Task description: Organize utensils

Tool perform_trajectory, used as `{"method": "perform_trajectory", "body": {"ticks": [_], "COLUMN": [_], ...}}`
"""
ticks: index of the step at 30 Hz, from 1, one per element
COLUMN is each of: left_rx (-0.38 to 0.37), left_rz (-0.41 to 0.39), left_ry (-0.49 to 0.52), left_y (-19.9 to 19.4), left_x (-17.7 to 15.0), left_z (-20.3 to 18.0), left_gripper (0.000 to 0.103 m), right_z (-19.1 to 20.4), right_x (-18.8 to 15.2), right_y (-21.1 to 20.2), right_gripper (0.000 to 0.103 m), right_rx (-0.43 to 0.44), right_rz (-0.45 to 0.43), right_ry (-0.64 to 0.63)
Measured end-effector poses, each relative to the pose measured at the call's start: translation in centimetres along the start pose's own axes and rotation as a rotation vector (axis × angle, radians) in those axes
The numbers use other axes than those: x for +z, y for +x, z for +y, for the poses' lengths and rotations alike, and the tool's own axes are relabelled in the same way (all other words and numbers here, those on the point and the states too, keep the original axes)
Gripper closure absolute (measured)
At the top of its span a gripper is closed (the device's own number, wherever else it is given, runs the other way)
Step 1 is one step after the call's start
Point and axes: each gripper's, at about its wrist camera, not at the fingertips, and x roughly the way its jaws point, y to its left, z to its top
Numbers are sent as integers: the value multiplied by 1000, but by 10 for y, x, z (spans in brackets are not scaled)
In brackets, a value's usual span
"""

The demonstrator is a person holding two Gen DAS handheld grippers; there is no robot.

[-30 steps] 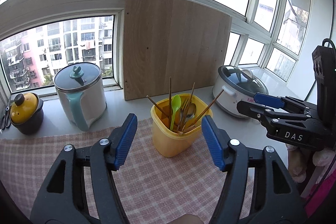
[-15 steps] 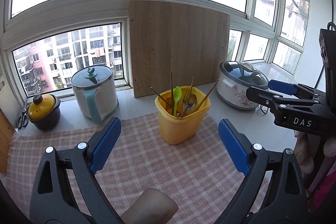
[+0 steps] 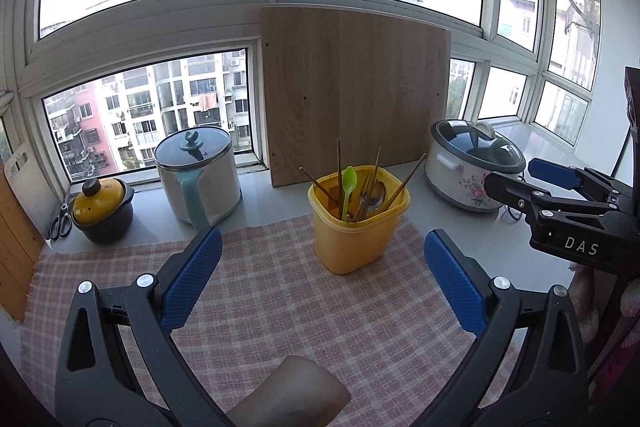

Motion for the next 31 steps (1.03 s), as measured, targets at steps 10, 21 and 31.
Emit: {"method": "perform_trajectory", "body": {"ticks": [10,21,31], "left_rx": [13,60,109], "left_rz": [9,23,4], "left_ry": [-5,7,8], "left_y": [-3,-6,-13], "left_x": [-2,-7,-15], "left_z": [-2,-5,-2], "left_gripper": [0,0,0], "right_z": [-1,-9,-4], "right_x": [-4,-10,-17], "right_y": [-1,-2,3], "right_gripper": [22,22,22], "right_rx": [-1,-9,11], "right_rz": [9,21,51], "right_ry": [-2,19,6]}}
